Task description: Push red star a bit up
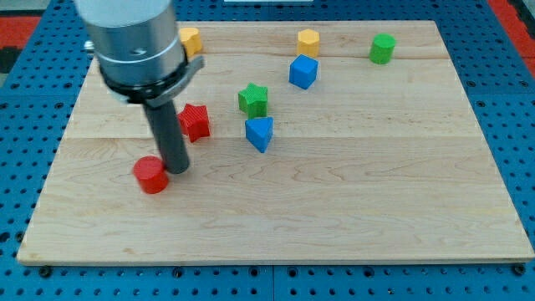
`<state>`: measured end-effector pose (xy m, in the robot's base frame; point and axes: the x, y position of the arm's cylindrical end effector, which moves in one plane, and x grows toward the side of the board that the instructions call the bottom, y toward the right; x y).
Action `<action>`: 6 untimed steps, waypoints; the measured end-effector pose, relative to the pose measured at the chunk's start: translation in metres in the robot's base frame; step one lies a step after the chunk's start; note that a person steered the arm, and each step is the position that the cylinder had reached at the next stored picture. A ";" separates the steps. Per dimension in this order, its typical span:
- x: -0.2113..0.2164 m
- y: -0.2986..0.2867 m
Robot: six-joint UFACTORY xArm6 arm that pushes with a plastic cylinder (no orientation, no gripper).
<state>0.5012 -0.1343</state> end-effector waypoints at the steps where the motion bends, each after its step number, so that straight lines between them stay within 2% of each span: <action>1: 0.027 -0.036; 2: 0.034 -0.051; 3: 0.001 0.032; 5: -0.106 0.052; 6: -0.130 0.054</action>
